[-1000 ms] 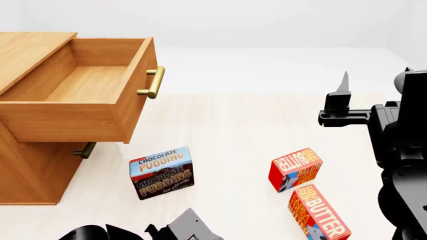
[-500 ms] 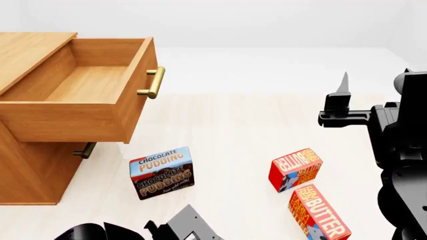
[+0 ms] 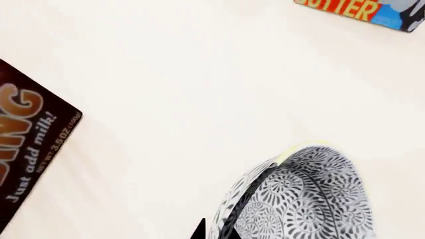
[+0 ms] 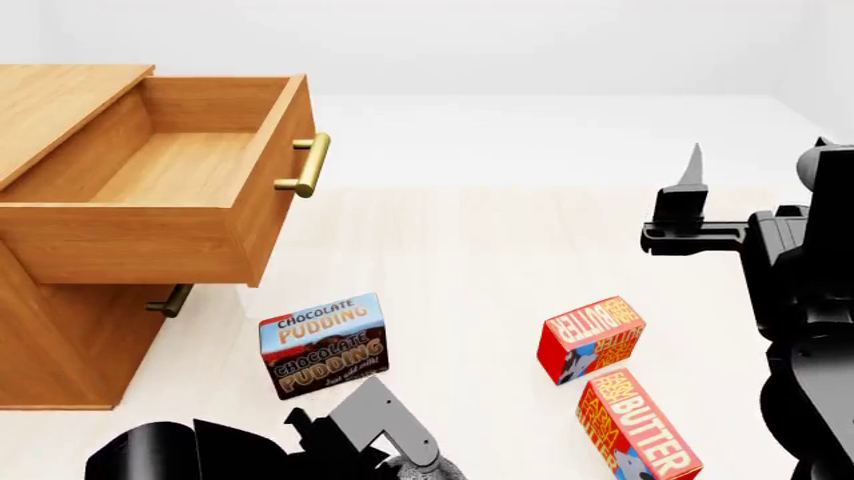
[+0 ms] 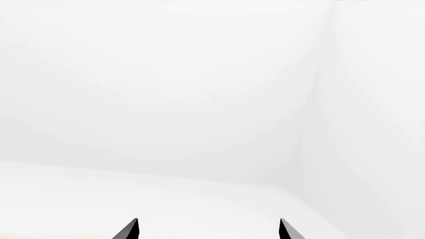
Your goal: Put the bowl in the top drawer of the cabinet.
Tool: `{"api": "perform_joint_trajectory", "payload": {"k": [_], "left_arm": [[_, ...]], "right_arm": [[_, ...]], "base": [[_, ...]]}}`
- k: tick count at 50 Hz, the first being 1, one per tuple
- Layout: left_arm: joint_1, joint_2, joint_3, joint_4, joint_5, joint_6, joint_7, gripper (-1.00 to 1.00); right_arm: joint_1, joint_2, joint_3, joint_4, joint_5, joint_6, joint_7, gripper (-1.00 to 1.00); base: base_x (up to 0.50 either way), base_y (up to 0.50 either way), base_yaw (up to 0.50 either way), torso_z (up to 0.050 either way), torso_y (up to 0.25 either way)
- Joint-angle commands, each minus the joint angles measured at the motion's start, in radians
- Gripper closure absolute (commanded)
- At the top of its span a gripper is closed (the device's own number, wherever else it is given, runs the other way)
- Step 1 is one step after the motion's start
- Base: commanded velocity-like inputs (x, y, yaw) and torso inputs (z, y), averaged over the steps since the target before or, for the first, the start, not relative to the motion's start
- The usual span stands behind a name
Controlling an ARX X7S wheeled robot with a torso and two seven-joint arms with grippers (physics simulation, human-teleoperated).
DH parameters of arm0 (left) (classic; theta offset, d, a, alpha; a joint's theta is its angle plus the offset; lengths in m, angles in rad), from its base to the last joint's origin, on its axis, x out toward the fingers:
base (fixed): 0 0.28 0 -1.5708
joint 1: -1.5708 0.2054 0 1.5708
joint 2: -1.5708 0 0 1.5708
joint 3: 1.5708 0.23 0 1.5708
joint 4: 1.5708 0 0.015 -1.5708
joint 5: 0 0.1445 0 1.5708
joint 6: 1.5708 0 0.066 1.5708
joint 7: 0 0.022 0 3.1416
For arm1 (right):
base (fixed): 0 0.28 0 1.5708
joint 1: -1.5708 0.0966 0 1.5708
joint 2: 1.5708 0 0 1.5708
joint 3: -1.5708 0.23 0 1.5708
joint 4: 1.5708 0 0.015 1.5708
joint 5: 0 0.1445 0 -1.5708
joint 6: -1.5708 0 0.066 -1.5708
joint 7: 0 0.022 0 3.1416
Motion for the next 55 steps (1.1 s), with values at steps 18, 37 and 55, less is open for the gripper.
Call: {"api": "perform_joint_trajectory", "payload": {"k": [18,37,55], "left_arm": [[-0.063,0.023,-0.038,0.03,-0.027,-0.025,-0.07,1.0],[-0.184,0.095,-0.073,0.064,-0.088,-0.079,-0.154,1.0],[-0.346,0.211,-0.112,0.005,-0.11,-0.105,-0.227,1.0]], "right_arm": [[0.018,0.005,0.022,-0.024,0.023,0.03,0.004,-1.0],[0.013,0.007,0.036,-0.035,0.033,0.032,0.008,-1.0],[0.01,0.01,0.078,-0.069,0.056,0.059,0.008,-1.0]], "base": [[0.0,0.0,0.0,0.0,0.0],[0.0,0.0,0.0,0.0,0.0],[0.0,0.0,0.0,0.0,0.0]]}}
